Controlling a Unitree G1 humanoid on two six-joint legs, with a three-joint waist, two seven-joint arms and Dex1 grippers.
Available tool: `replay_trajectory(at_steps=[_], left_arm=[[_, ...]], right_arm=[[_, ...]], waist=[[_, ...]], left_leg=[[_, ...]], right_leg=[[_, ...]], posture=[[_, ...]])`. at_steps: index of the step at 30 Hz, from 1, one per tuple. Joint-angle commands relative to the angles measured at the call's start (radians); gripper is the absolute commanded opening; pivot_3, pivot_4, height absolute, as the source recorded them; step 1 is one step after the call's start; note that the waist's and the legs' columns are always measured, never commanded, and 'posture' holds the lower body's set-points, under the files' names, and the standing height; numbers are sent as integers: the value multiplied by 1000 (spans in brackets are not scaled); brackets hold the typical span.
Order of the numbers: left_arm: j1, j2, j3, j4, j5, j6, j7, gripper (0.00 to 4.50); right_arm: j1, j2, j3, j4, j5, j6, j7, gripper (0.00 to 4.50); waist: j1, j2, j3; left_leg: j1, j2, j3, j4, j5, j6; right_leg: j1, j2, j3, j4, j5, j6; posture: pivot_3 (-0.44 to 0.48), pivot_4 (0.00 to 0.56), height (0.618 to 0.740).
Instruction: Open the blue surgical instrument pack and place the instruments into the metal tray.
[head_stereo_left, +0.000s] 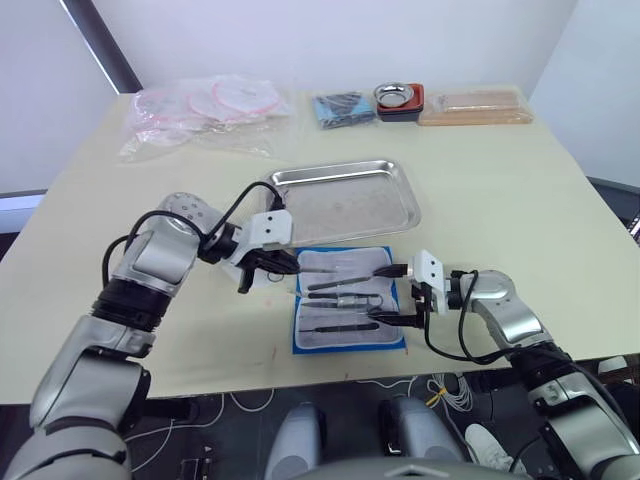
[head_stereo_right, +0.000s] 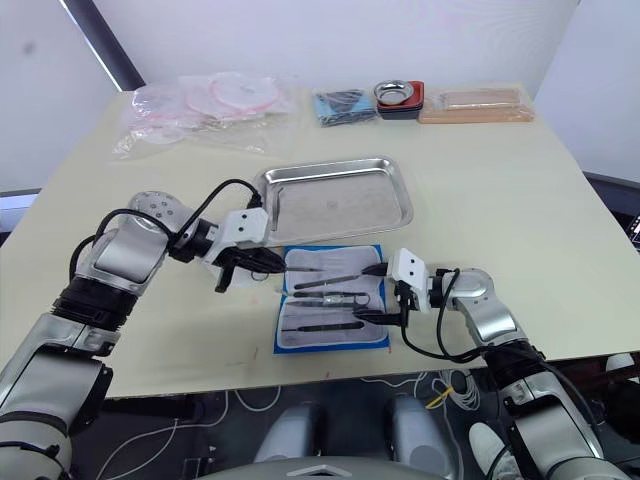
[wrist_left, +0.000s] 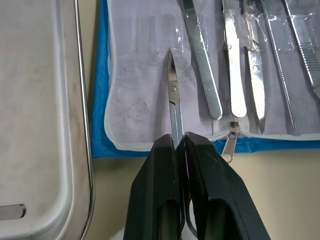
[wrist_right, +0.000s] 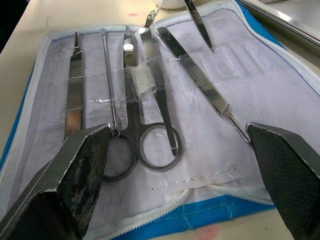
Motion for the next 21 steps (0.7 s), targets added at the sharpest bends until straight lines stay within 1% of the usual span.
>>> replay_trajectory(at_steps=[1,9,13,17,21], left_arm=[[-2,19,49,-47,-41,30,-8,57],[29,46,82,-110,-85,103,3,57],[34,24,119,-144,-128,182,52,57],[39,-22,156,-176,-155,257,150,57],[47,-121,223,-237,-183,391,339,57]], right_arm=[[64,-11,73,124,-107,51,-37,4500],[60,-6,75,139,-111,41,-36,4500],[58,-5,76,143,-111,39,-33,4500],[56,-4,76,149,-112,35,-33,4500],[49,-4,74,160,-113,29,-32,4500]], waist=[[0,0,0],[-2,0,1],[0,-1,1],[0,-1,1],[0,-2,1]], left_leg=[[0,0,0,0,0,0],[0,1,1,-1,0,0],[0,1,0,-1,0,0],[1,1,0,-1,0,0],[1,1,0,-1,0,0]], right_leg=[[0,0,0,0,0,0],[0,0,0,0,0,0],[0,1,-1,0,0,-1],[0,1,-1,0,0,-1],[0,2,-2,0,0,0]], posture=[[0,150,740],[0,150,740],[0,150,740],[0,150,740],[0,150,740]])
